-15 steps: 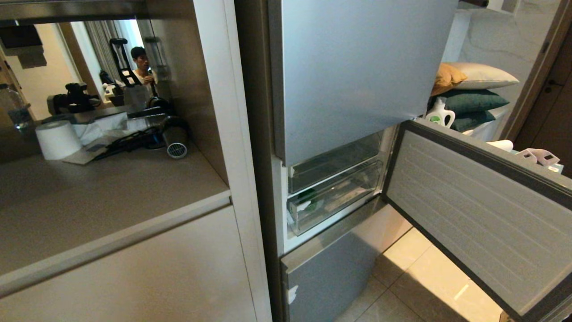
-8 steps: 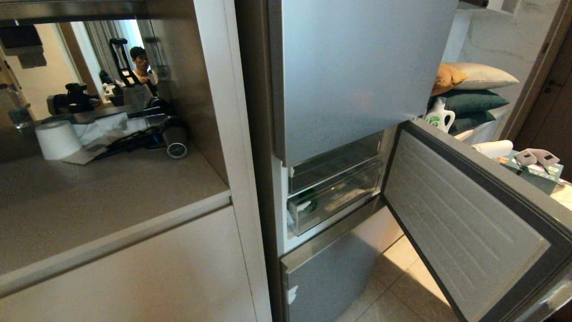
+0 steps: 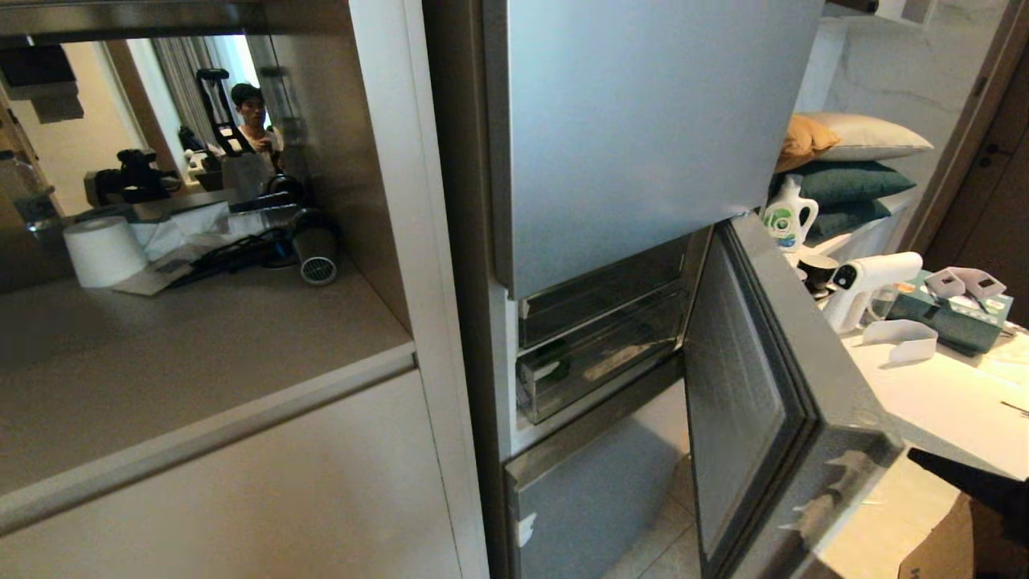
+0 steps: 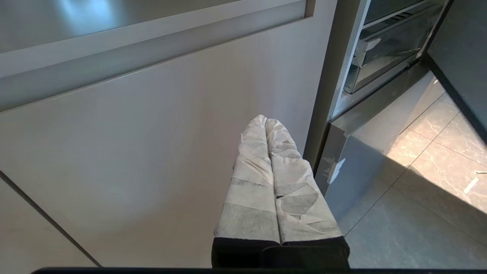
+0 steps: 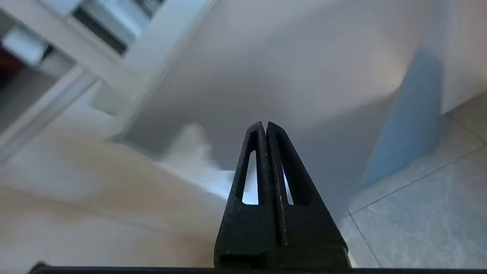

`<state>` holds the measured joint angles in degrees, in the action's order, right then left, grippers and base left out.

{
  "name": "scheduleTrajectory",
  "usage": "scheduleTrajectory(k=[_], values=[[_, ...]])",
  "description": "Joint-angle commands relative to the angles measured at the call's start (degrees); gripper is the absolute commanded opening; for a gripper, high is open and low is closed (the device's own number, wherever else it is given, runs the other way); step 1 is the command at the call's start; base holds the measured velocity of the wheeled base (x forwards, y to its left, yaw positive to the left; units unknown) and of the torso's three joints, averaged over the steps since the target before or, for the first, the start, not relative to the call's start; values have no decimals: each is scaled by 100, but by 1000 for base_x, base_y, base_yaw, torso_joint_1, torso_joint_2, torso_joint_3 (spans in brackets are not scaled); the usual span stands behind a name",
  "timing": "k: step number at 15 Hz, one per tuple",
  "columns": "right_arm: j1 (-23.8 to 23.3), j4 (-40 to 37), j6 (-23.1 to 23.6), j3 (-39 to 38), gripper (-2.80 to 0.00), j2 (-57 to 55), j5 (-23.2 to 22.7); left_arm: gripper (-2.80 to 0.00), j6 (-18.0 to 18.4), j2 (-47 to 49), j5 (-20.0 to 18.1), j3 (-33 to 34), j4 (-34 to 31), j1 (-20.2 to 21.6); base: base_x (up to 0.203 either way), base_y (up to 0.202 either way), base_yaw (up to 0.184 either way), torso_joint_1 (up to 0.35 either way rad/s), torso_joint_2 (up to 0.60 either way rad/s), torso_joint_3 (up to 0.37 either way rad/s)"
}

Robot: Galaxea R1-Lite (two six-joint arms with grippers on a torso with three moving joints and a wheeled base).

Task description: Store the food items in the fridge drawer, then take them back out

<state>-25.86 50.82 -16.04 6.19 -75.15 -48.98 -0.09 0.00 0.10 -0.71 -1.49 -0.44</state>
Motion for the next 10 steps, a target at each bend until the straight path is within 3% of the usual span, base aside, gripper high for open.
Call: scheduleTrajectory(k=[1,4,10], values=[[871,46,-48,293,-280,-553,619,-280,1,9,5,0,-1,0,0,0,0,0,0,0],[1809,67,-103,1108,-280,-1608,1543,-280,1,9,8,0,-1,0,0,0,0,0,0,0],[2729,80,-91,3329,-280,-3759,2256,-280,0,9,7,1,-1,0,0,0,0,0,0,0]])
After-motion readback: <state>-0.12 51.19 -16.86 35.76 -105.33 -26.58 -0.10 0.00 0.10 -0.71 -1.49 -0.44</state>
